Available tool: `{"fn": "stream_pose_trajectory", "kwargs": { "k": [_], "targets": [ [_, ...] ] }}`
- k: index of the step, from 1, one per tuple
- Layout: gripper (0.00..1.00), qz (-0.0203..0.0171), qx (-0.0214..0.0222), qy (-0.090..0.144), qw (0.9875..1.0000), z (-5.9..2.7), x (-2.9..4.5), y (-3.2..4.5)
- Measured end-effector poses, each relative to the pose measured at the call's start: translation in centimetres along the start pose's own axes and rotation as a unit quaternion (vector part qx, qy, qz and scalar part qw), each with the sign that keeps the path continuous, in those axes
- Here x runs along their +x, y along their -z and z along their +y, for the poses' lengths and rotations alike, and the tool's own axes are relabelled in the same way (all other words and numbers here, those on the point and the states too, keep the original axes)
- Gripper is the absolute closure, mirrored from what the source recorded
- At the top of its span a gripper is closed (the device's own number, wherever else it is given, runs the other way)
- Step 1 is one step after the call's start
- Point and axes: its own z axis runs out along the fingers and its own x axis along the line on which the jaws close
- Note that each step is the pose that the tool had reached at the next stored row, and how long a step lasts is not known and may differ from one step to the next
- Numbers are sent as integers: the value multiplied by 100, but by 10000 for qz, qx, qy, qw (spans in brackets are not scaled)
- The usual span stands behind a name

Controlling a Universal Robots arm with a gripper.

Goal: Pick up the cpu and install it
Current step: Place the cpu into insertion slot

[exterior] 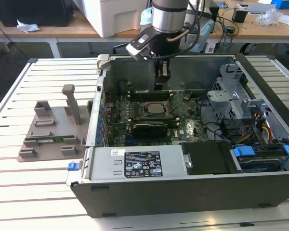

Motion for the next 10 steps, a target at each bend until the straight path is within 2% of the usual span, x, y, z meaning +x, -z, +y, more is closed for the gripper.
{"fn": "stream_pose_trajectory", "kwargs": {
  "k": [2, 3, 5, 6, 10],
  "targets": [
    [89, 0, 0, 0, 10000, -4, 0, 100],
    [89, 0, 0, 0, 10000, -9, 0, 190],
    [89, 0, 0, 0, 10000, -12, -1, 265],
    [89, 0, 0, 0, 10000, -13, -1, 290],
    [89, 1, 0, 0, 10000, -13, -1, 291]
  ]
}}
